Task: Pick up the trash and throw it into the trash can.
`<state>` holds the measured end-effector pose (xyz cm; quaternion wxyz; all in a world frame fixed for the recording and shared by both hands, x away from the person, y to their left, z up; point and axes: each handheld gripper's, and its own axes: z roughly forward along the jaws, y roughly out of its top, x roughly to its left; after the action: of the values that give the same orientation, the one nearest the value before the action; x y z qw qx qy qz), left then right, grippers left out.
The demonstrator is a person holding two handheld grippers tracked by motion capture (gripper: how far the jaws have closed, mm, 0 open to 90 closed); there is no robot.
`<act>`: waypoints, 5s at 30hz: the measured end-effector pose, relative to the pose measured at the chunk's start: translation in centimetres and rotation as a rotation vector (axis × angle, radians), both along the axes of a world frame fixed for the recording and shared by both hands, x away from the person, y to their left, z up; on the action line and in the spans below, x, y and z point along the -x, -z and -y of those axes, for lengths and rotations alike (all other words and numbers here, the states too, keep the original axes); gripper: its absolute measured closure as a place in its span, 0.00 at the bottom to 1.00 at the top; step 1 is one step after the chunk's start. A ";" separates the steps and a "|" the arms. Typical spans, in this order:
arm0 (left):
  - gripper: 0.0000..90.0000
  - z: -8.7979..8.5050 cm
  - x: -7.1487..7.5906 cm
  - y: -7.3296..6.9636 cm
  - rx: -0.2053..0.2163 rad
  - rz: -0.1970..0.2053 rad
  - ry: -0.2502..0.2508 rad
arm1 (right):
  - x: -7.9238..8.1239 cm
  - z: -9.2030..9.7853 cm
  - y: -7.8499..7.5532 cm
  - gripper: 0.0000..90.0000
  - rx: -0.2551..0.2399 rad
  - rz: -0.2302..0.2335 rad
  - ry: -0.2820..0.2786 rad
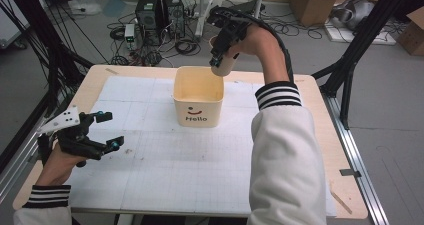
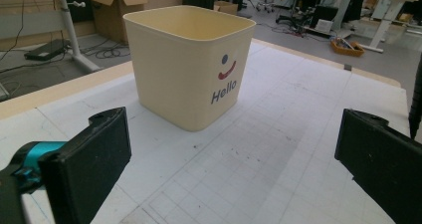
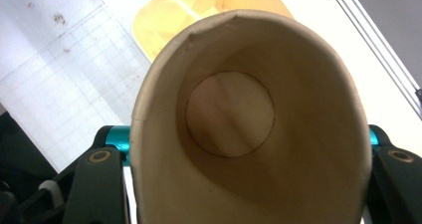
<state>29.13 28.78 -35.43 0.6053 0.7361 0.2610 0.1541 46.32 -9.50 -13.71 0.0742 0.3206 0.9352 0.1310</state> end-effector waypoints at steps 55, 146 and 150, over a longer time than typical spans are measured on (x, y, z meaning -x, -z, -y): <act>0.02 -0.1 0.0 0.0 0.013 -0.004 0.008 | -5.9 -6.3 5.2 0.38 0.001 -0.005 0.021; 0.02 -0.2 0.0 0.0 0.009 -0.003 -0.007 | -2.5 -3.3 0.1 0.00 -0.139 0.056 -0.007; 0.02 -0.1 0.0 0.0 0.004 -0.003 -0.005 | -2.5 -3.1 0.0 0.00 -0.141 0.066 -0.010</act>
<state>29.15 28.89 -35.46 0.6058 0.7345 0.2640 0.1542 48.80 -6.41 -13.71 0.0818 0.3161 0.9221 0.2076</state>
